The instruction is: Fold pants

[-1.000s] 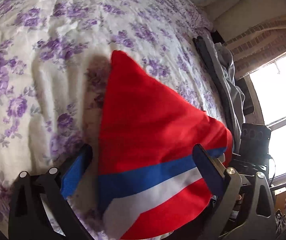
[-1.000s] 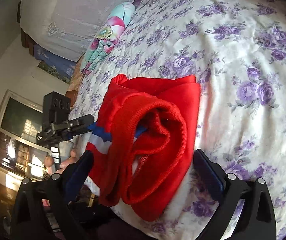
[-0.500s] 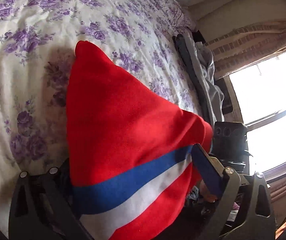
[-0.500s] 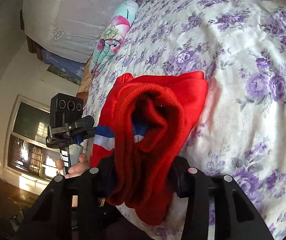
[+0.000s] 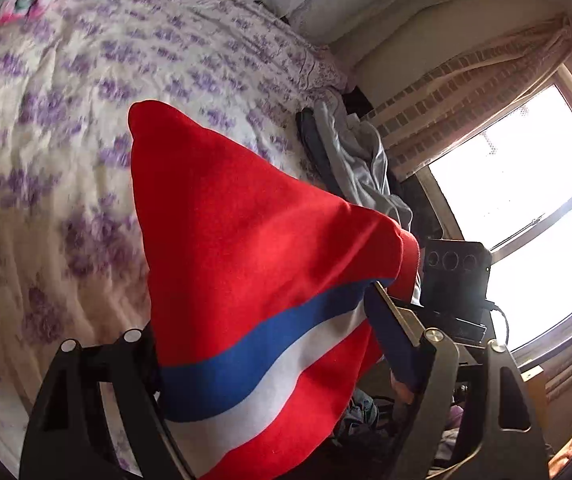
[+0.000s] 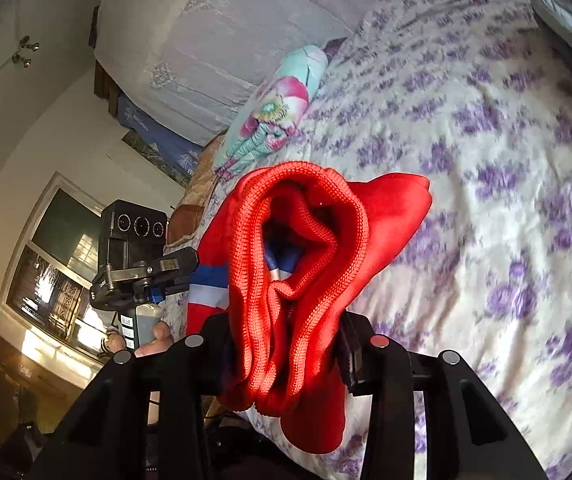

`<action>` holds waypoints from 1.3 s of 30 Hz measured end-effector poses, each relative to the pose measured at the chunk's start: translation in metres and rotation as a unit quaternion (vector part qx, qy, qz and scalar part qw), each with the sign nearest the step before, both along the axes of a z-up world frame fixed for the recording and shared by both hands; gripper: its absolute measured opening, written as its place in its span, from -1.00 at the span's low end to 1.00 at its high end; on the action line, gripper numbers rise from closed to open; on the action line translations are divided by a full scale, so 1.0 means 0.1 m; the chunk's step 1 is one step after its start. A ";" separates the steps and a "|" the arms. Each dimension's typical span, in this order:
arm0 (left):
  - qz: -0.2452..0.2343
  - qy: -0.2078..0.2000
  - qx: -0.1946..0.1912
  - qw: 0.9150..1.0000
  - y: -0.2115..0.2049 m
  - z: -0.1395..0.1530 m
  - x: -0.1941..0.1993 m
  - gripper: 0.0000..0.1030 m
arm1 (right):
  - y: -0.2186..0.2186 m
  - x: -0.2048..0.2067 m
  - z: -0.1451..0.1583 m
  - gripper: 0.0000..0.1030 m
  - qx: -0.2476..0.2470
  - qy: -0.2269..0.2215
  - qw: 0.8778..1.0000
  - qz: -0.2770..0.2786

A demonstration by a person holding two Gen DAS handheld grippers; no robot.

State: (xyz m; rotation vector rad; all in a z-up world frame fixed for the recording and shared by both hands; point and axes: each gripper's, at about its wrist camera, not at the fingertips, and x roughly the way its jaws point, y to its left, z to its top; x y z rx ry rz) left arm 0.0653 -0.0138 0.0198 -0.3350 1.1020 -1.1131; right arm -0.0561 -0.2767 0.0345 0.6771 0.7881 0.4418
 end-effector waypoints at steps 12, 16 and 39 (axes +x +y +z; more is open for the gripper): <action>0.085 -0.105 0.013 0.991 -0.86 0.55 1.75 0.54 | -0.63 2.06 0.64 -0.21 -0.120 -0.050 0.990 -0.061; 0.135 -0.100 0.061 0.984 -1.17 -0.07 2.59 0.67 | -0.75 2.89 0.05 0.39 -0.203 -0.038 0.969 -0.136; 0.251 -0.251 0.239 0.904 -0.19 0.15 0.16 0.91 | -0.18 0.19 0.27 0.93 -0.317 -0.098 0.922 -0.197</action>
